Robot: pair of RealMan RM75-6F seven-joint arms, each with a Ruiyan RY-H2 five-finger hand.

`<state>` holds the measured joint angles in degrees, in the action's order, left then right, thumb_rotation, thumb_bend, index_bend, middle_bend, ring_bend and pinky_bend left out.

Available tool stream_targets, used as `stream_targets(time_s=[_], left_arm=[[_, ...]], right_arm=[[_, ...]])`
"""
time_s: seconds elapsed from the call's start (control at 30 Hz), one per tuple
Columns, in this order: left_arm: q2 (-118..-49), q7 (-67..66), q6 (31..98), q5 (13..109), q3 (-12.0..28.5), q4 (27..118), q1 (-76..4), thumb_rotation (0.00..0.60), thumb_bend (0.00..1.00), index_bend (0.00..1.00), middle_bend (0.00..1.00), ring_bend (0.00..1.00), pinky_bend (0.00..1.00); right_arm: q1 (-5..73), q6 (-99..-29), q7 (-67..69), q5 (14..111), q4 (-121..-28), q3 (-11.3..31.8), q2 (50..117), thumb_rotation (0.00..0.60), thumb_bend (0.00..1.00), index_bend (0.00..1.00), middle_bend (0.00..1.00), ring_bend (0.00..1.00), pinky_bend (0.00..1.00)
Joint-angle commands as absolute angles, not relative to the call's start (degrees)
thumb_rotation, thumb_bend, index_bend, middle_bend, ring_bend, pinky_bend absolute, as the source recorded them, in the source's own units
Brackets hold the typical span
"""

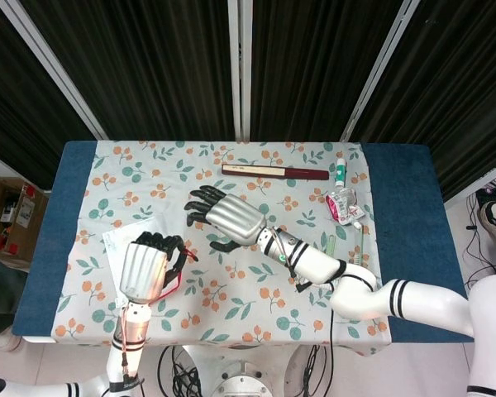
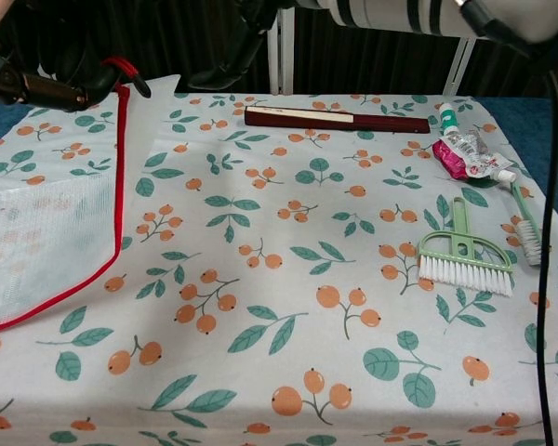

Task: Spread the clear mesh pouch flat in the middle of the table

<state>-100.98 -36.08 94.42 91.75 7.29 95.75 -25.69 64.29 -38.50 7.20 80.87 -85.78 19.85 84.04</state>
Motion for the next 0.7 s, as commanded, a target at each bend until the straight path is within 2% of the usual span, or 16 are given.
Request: stream_targets(time_s=[0.03, 0.27, 0.7], left_arm=[[-100.8, -36.1, 94.6, 91.9, 7.4, 96.0, -25.1, 0.6, 0.37, 0.72, 0.76, 0.68, 0.64], [-100.3, -35.7, 94.3, 92.3, 7.7, 96.4, -23.9, 0.6, 0.37, 0.72, 0.76, 0.68, 0.64], [-100.0, -35.2, 93.8, 93.1, 8.6, 96.6, -22.6, 0.6, 0.37, 0.73, 0.76, 0.68, 0.64]], right_arm=[[65.6, -38.1, 9.1, 81.1, -84.1, 19.5, 85.7, 0.6, 0.24, 0.3, 0.16, 0.0, 0.01], [67.8, -38.1, 12.8, 82.4, -81.1, 18.6, 88.1, 0.6, 0.27, 0.29, 0.17, 0.0, 0.01], [69.8, -38.7, 18.7, 83.0, -77.0, 17.2, 90.8, 0.6, 0.31, 0.36, 0.2, 0.0, 0.01]])
